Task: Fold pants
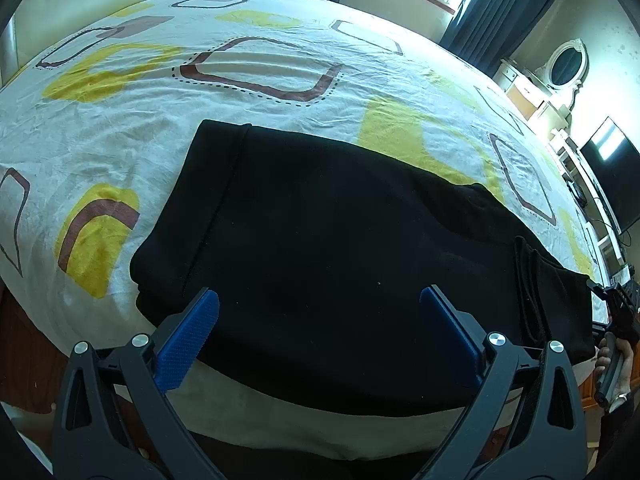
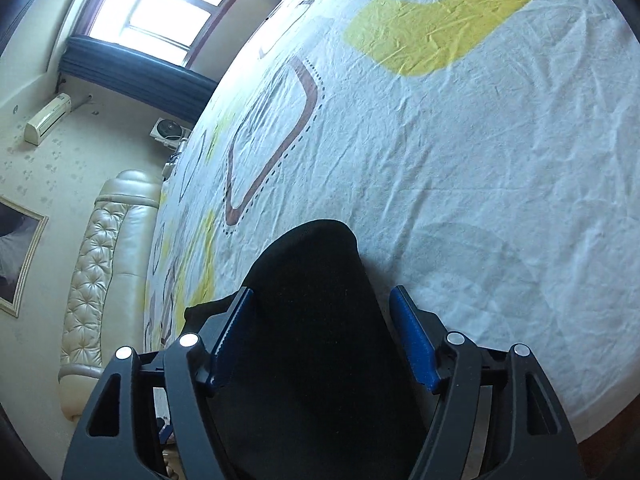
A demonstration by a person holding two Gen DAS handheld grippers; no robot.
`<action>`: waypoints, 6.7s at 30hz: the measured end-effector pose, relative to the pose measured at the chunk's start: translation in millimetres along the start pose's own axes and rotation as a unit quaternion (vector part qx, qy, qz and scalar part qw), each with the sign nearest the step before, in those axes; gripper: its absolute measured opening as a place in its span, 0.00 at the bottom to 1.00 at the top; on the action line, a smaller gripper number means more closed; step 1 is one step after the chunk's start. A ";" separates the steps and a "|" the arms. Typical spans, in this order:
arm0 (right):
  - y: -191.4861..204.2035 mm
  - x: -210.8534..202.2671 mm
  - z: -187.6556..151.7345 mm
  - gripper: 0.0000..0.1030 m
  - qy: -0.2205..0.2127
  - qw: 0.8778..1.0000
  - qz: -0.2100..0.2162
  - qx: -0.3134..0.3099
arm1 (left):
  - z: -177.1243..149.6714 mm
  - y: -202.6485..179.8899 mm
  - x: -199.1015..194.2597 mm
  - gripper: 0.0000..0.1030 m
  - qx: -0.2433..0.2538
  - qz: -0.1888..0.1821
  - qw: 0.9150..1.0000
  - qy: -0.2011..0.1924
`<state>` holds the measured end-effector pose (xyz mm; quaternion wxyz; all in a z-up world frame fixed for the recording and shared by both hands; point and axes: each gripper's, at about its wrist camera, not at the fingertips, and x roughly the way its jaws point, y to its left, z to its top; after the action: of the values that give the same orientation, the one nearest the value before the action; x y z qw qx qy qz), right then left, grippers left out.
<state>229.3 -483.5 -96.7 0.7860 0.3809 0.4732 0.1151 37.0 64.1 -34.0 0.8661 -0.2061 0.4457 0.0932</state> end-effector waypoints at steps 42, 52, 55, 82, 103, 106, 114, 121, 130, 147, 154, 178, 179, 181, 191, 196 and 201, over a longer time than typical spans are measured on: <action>-26.1 -65.6 -59.9 0.49 -0.010 0.999 -0.023 0.032 | -2.7 -10.4 0.5 0.97 0.022 -0.003 1.000 0.002; 85.8 -68.3 -97.1 0.68 -0.088 0.980 -0.103 -0.143 | 0.0 -11.6 0.1 0.97 0.034 0.001 0.999 -0.001; 111.2 -53.9 -112.3 0.69 -0.075 0.967 -0.118 -0.213 | 2.3 -6.9 0.8 0.97 0.025 -0.005 1.000 0.004; 138.4 0.6 -160.0 0.70 0.024 0.941 -0.152 -0.303 | 64.4 130.3 30.5 0.97 -0.121 -0.243 0.960 0.069; 135.2 7.6 -160.3 0.70 0.033 0.942 -0.154 -0.297 | 60.6 99.9 75.8 0.97 -0.038 -0.323 0.934 0.151; 134.2 8.1 -159.7 0.70 0.033 0.942 -0.152 -0.296 | 56.1 95.2 71.5 0.97 -0.010 -0.313 0.939 0.140; 134.7 9.0 -162.0 0.73 0.034 0.941 -0.151 -0.301 | 61.0 103.7 73.8 0.73 -0.052 -0.296 0.941 0.153; 135.1 9.3 -163.5 0.73 0.034 0.939 -0.154 -0.305 | 55.0 107.3 70.7 0.15 -0.061 -0.275 0.948 0.150; 134.6 6.2 -162.1 0.73 0.029 0.944 -0.149 -0.294 | 89.9 27.4 -8.8 0.14 0.026 -0.326 0.941 0.088; 96.1 -45.6 -111.6 0.73 -0.089 0.974 -0.145 -0.151 | 43.4 -268.7 0.7 0.14 0.212 -0.363 0.897 0.138; 59.9 -67.2 -86.6 0.73 -0.128 0.978 -0.147 -0.075 | -1.8 -332.6 63.7 0.14 0.241 -0.301 0.906 0.174; 32.4 -73.3 -61.8 0.76 -0.075 0.997 0.003 0.002 | -11.8 -228.8 7.4 0.83 0.160 -0.312 0.929 0.117; 36.2 -73.4 -64.4 0.76 -0.075 0.997 0.005 -0.004 | -11.5 -213.6 8.1 0.84 0.148 -0.298 0.936 0.113; 45.4 -65.7 -67.1 0.76 -0.057 0.998 -0.004 -0.024 | -11.8 -180.4 12.7 0.84 0.127 -0.266 0.950 0.107; 57.3 -23.0 -82.7 0.69 0.028 0.997 -0.025 -0.071 | -31.9 -98.2 45.3 0.84 0.049 -0.229 0.961 0.148; 59.3 -14.2 -85.6 0.25 0.033 0.996 -0.041 -0.076 | -37.9 -94.0 51.4 0.85 0.037 -0.234 0.959 0.158; 75.4 -39.6 -78.4 0.13 -0.008 0.994 -0.036 -0.101 | -38.4 -95.6 41.8 0.85 0.047 -0.248 0.957 0.143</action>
<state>156.9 -415.1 -37.9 0.8279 0.2826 0.4664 0.1308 66.3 -39.6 -61.6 0.7981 -0.2806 0.5033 -0.1762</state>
